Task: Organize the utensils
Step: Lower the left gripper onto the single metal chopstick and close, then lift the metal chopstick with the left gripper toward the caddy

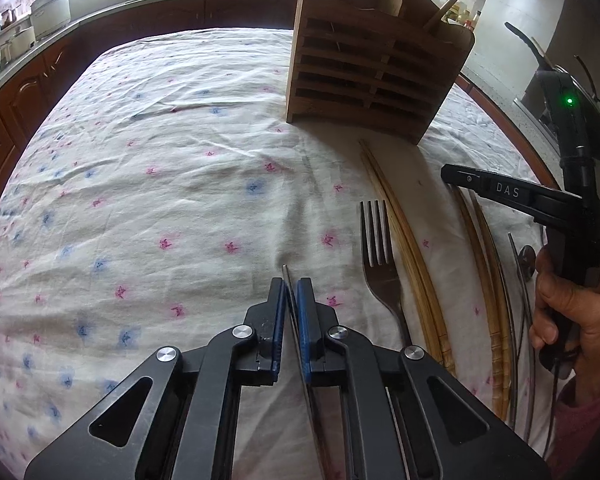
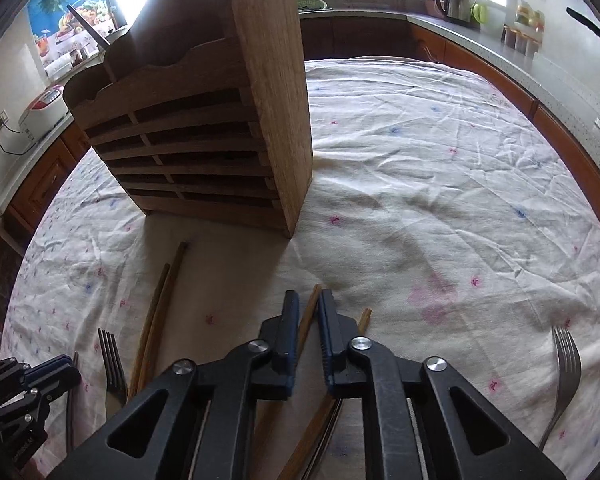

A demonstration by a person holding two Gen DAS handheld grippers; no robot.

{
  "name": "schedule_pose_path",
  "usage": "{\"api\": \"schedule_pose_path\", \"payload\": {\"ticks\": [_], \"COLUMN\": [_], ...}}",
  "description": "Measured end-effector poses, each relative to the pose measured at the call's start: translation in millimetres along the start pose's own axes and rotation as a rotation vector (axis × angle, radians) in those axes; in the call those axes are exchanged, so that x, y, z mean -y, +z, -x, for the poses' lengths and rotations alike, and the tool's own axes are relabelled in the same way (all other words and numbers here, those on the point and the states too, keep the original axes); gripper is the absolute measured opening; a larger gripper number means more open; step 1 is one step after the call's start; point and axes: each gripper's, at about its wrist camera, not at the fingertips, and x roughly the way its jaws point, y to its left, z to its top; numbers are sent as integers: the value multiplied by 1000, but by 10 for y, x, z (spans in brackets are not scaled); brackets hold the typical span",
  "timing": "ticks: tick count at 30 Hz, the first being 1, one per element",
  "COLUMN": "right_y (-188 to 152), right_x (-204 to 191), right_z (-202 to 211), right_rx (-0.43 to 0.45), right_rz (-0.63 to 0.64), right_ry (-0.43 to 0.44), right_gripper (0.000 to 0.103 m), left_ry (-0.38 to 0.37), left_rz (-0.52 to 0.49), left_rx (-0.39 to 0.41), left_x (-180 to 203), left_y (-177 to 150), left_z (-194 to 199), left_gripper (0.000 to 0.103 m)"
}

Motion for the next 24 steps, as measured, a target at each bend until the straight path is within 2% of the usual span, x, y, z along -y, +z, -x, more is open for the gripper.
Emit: {"api": "schedule_pose_path", "payload": {"ticks": [4, 11, 24], "right_y": [-35, -126, -93], "right_x": [48, 44, -146], "right_z": [75, 566, 1469], "right_rx": [15, 105, 263], "right_rz": [-64, -121, -83], "right_ry": [86, 210, 282], "right_gripper": [7, 5, 5], "left_ry": [-56, -90, -142], "left_rz": [30, 57, 83], "left_rx": [-2, 70, 255], "left_x": [-47, -82, -121], "left_y": [3, 21, 60], "left_z": [30, 398, 1302], "left_gripper": [4, 4, 4]}}
